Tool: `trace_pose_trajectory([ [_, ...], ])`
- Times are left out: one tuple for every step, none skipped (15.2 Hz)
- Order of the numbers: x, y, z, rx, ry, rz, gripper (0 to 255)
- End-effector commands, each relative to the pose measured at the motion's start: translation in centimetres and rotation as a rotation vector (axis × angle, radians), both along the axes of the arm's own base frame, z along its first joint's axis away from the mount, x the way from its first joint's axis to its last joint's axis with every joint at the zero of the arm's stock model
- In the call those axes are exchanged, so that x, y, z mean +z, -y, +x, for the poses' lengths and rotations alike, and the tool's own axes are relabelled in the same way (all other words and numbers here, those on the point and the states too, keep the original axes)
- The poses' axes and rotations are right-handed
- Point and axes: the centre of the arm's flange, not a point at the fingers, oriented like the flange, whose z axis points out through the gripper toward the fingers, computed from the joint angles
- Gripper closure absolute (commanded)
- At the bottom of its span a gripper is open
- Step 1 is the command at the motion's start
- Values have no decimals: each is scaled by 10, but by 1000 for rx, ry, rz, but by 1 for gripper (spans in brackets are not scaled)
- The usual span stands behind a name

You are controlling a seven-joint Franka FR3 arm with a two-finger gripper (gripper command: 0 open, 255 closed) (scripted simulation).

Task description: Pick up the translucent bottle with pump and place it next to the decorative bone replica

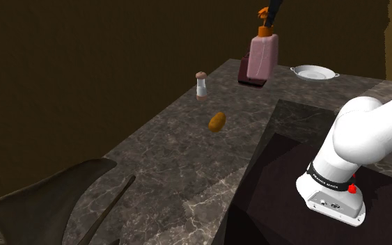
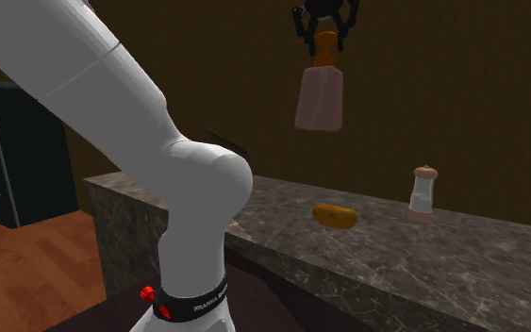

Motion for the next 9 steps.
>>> trace_pose_trajectory([
  [11,0,1,0,0,0,255],
  [16,0,1,0,0,0,255],
  [22,0,1,0,0,0,255],
  [27,0,1,0,0,0,255],
  [27,0,1,0,0,0,255],
  [27,-14,1,0,0,0,255],
  [27,-27,1,0,0,0,255],
  [27,-40,2,0,0,0,255],
  [27,-53,2,0,0,0,255],
])
